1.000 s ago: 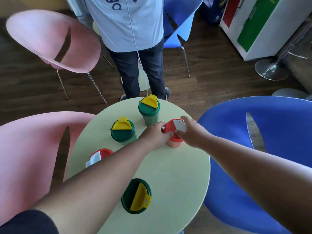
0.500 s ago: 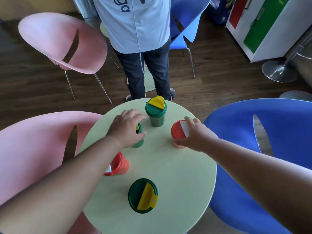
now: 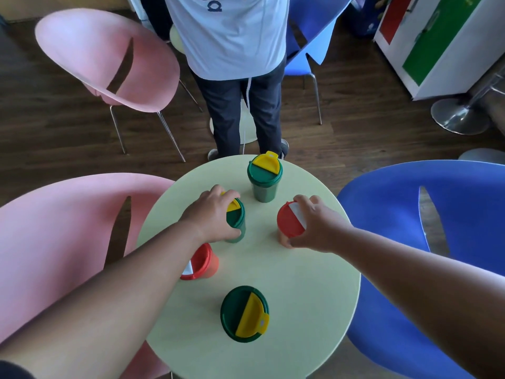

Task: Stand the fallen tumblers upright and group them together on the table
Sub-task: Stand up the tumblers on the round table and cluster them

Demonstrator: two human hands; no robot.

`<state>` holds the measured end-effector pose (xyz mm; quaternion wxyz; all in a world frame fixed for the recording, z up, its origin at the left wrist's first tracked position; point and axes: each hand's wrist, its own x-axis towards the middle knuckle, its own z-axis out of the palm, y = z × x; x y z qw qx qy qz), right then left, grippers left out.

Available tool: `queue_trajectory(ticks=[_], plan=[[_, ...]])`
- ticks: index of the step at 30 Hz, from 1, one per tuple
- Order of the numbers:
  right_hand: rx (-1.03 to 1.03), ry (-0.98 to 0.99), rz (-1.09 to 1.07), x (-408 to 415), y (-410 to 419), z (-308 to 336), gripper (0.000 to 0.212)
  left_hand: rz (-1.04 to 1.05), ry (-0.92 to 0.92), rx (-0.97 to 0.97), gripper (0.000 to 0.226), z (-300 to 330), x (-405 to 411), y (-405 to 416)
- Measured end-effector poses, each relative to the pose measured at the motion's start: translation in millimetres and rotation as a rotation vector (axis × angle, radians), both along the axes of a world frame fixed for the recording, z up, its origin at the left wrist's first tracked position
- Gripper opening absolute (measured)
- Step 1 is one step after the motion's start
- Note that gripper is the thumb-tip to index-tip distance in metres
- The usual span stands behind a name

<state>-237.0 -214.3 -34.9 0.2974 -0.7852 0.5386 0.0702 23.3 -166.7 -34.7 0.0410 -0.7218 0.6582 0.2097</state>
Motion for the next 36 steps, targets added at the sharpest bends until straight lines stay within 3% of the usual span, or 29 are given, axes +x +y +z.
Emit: queue_trajectory(ticks=[18, 21, 23, 27, 36], plan=[[0.036, 0.04, 0.072, 14, 2, 5, 0.108, -0.017, -0.066, -0.002, 0.092, 10, -2, -8], [0.027, 0.067, 0.115, 17, -4, 10, 0.112, -0.086, -0.065, 0.098, 0.098, 15, -2, -16], [0.011, 0.113, 0.158, 19, -1, 10, 0.111, -0.163, -0.069, 0.173, 0.094, 15, -2, -16], [-0.035, 0.137, 0.169, 18, 7, 6, 0.101, -0.197, -0.044, 0.12, 0.075, 10, 5, -12], [-0.034, 0.112, 0.098, 13, 6, 5, 0.097, -0.182, -0.032, 0.075, 0.075, 5, 15, -10]])
